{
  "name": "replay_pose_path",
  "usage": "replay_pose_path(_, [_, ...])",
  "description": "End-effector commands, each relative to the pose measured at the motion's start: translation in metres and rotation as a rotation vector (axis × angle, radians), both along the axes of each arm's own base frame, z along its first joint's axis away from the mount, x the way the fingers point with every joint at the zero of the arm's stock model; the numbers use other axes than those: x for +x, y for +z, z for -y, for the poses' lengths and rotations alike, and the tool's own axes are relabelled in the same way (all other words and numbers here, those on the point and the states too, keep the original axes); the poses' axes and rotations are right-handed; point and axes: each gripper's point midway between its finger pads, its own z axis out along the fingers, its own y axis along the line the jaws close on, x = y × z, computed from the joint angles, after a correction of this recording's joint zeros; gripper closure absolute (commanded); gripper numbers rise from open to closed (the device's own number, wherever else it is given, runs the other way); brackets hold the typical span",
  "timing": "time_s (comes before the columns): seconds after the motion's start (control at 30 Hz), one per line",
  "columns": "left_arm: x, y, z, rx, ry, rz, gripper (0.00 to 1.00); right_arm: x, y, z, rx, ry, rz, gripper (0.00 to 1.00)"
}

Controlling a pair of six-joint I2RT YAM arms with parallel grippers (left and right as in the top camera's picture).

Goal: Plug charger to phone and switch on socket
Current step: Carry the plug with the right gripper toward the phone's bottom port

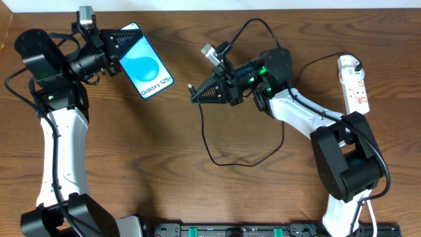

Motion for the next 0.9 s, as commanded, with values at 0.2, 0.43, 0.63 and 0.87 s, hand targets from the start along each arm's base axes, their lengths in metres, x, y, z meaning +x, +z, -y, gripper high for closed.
replay_pose_path(0.2, [0.002,0.005,-0.002,0.018,0.014,0.034,0.93,-0.032,0.012,-0.015,-0.107,0.084,-0.183,0.99])
replay_pose_path(0.43, [0.002,0.005,-0.002,0.058,0.012,0.094,0.93,-0.046,0.013,-0.025,-0.115,0.123,-0.188,0.99])
replay_pose_path(0.63, [0.002,0.005,-0.002,0.06,0.013,0.098,0.92,-0.045,0.016,-0.027,-0.114,0.119,-0.197,0.99])
replay_pose_path(0.87, [0.001,0.005,0.001,0.068,0.004,0.11,0.92,-0.044,0.022,-0.03,-0.104,0.113,-0.204,0.99])
